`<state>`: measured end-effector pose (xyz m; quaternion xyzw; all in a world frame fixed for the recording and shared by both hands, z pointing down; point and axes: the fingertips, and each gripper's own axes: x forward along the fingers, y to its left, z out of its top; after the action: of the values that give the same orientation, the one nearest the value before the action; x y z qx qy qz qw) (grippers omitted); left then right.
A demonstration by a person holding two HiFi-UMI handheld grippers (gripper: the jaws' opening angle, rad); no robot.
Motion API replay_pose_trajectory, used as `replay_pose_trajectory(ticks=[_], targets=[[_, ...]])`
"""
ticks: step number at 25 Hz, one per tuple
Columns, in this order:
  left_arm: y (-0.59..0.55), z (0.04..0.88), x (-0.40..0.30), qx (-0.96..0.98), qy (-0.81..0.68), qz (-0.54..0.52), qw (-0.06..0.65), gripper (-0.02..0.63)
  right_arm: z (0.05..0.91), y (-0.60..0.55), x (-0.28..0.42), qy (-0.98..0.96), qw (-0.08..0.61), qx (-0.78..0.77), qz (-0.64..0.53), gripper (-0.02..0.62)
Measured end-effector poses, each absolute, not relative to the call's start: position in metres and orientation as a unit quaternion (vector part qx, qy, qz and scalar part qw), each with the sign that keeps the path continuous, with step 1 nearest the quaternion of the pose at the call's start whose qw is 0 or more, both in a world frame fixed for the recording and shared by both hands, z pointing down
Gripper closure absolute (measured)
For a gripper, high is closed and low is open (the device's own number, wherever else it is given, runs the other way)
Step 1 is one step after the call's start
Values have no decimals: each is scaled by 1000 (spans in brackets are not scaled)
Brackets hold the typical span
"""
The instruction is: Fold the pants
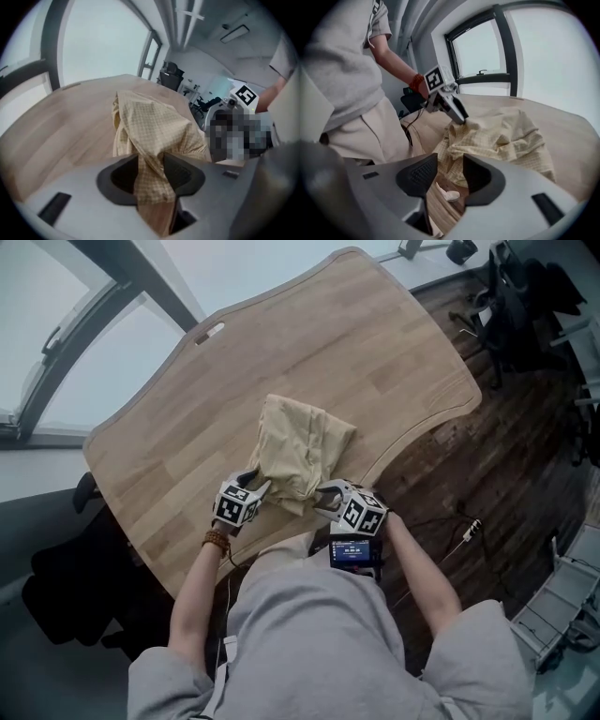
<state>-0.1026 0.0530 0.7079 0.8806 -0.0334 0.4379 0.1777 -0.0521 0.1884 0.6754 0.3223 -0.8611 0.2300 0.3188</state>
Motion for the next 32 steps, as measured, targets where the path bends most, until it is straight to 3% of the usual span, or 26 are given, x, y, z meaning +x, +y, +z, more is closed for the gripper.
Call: replay_pose_trajectory(ticks=[2,4,5,9,11,13,16,18,21,23,28,32], targets=[[57,716,-103,871,-46,455,179,459,657,179,-42,-865,293,340,225,437],[56,718,-106,869,-55,470,146,562,651,166,-35,-859,270,369,230,457],[52,716,-110,868,-60,473,136,580,656,160,-37,-855,265,379,234,462],[25,709,-129,877,-76,449,155,580,721,166,-61,-837,328,331,287,462],[26,711,-145,874,-48,459,151,537,738,175,-65,-828,349,303,317,459],[21,699,-160,876,-45,462,131,444,718,175,-58,-835,340,303,311,459],[-10,637,-159,910,-111,390,84,443,643,149,-28,-852,303,354,240,467],[-27,576,-140,935,-174,304,50,462,582,119,-5,-848,271,419,176,505],[-29,490,-101,953,-252,170,12,558,502,77,16,-820,208,523,101,575],[-23,454,-84,949,-292,114,3,575,465,59,15,-801,167,570,75,580],[6,441,-65,943,-319,92,18,594,430,47,-6,-776,99,619,66,591],[28,449,-57,954,-281,104,-2,594,436,46,-16,-770,123,624,58,592]])
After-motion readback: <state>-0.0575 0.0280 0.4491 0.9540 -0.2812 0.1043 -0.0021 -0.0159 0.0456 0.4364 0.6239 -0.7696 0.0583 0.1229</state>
